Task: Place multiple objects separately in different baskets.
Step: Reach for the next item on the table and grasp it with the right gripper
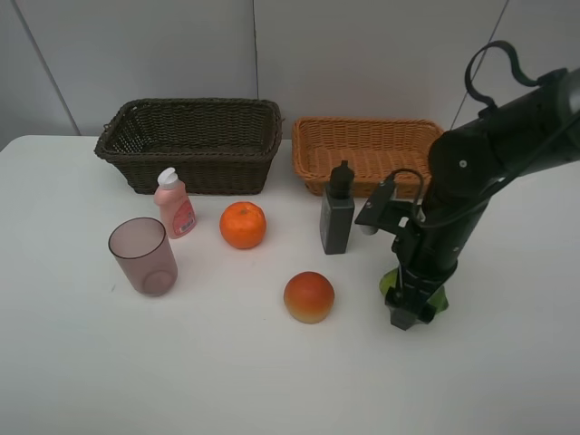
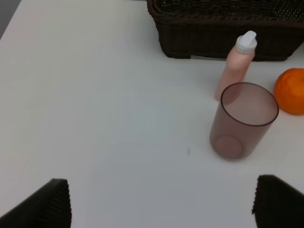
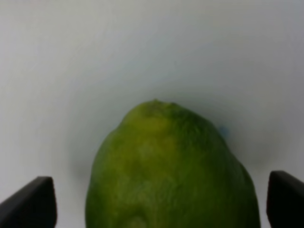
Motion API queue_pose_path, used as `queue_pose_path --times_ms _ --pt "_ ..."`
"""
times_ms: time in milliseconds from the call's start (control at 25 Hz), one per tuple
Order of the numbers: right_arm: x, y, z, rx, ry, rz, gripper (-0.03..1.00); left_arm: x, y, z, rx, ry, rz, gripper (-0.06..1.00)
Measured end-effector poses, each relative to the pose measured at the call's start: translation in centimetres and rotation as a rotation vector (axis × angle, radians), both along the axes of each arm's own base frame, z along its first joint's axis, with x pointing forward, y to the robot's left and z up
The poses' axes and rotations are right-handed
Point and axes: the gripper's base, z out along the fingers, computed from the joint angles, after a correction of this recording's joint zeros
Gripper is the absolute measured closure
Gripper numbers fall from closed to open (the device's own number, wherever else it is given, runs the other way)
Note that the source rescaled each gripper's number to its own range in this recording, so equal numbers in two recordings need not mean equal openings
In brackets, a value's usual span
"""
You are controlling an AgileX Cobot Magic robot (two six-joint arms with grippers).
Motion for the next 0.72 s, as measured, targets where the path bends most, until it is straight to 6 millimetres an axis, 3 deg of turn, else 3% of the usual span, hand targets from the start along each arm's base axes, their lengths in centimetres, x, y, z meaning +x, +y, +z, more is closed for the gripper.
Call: queue_pose_path --times_ms 360,400,480,520,560,720 --pt "0.08 -0.05 -0.37 -0.012 0.003 0.012 0.02 0.00 0.00 0.00 0.000 0.000 0.000 -0.05" --pt "0.08 -0.06 -0.37 -0.013 0.003 0.013 0.06 0.00 0.00 0.00 0.000 0.000 0.000 -0.05" --pt "0.09 -0.07 -0.36 -0.014 0.002 0.014 0.23 0.00 0.00 0.00 0.000 0.000 0.000 -0.05" --pt "0.09 -0.07 -0.36 -0.015 0.002 0.015 0.39 0.00 0.00 0.00 0.000 0.000 0.000 -0.05" --pt "0.07 -0.08 -0.36 -0.016 0.003 0.012 0.48 0.00 0.00 0.00 0.000 0.000 0.000 -0.05" --pt "-0.05 -0.20 -0.36 -0.028 0.017 0.009 0.47 0.00 0.00 0.00 0.000 0.000 0.000 -0.05"
